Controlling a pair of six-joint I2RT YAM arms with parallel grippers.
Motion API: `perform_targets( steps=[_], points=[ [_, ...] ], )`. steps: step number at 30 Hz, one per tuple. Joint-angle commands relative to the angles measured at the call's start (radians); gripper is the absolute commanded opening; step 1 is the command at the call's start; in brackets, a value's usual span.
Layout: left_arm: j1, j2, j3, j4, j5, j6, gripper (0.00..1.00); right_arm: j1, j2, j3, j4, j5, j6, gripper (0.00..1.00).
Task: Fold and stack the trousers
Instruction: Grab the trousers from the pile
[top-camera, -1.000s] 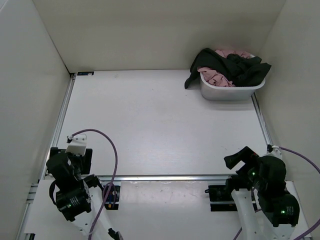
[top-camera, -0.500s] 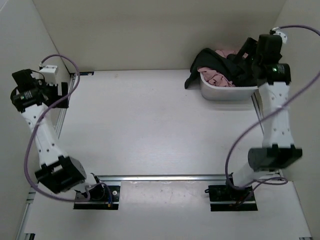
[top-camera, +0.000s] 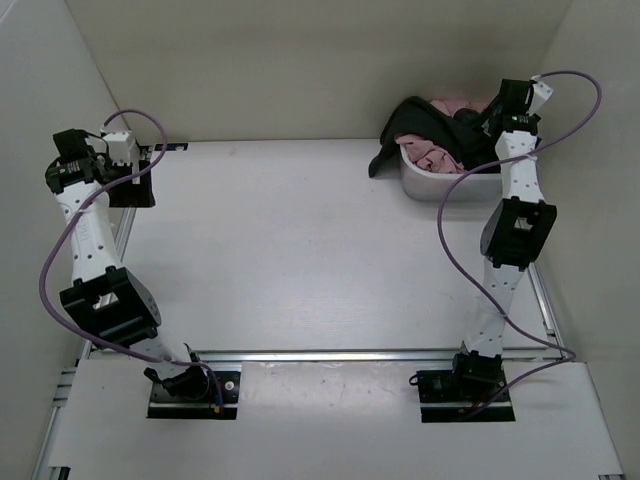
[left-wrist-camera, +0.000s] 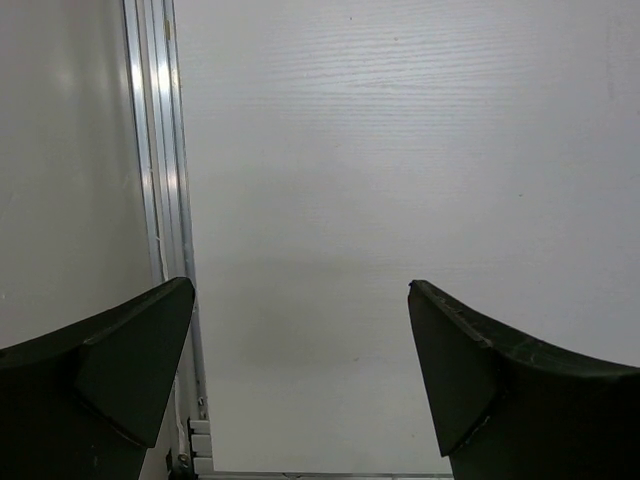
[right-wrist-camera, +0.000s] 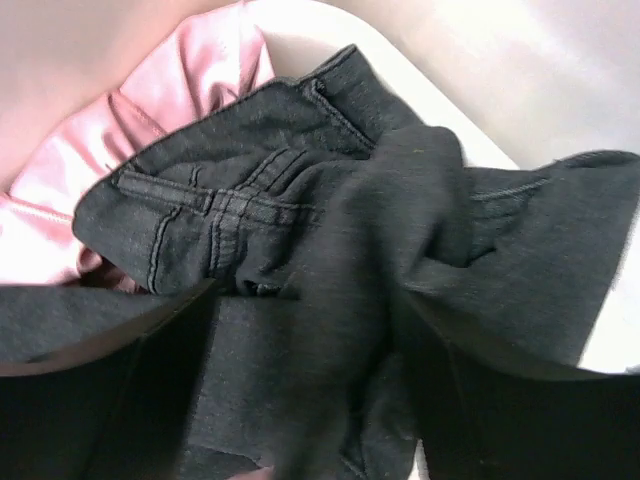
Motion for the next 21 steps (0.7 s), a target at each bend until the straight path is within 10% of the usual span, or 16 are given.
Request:
perform_targets(
  steps=[1, 3, 6, 16, 21],
  points=[
    [-0.006, -0.039, -0.015, 0.011, -0.036, -0.032, 1.0, -0.017, -0.007, 0.015, 0.073, 0.006, -0.007, 0.71],
    [-0.006, -0.039, -0.015, 0.011, -0.036, -0.041, 1.0, -0.017, -0.019, 0.026, 0.055, -0.017, -0.007, 0.32],
    [-0.006, -0.05, -0.015, 0.011, -0.036, -0.05, 1.0, -0.017, -0.101, -0.026, 0.032, -0.017, -0.016, 0.0],
    [-0.006, -0.229, -0.058, -0.008, -0.074, -0.039, 1.0, 0.117, -0.631, -0.148, 0.031, 0.006, -0.24, 0.0],
    [-0.006, -0.386, -0.101, -0.042, -0.086, -0.007, 1.0, 0.38, -0.93, -0.137, 0.111, -0.008, -0.374, 0.0]
  ],
)
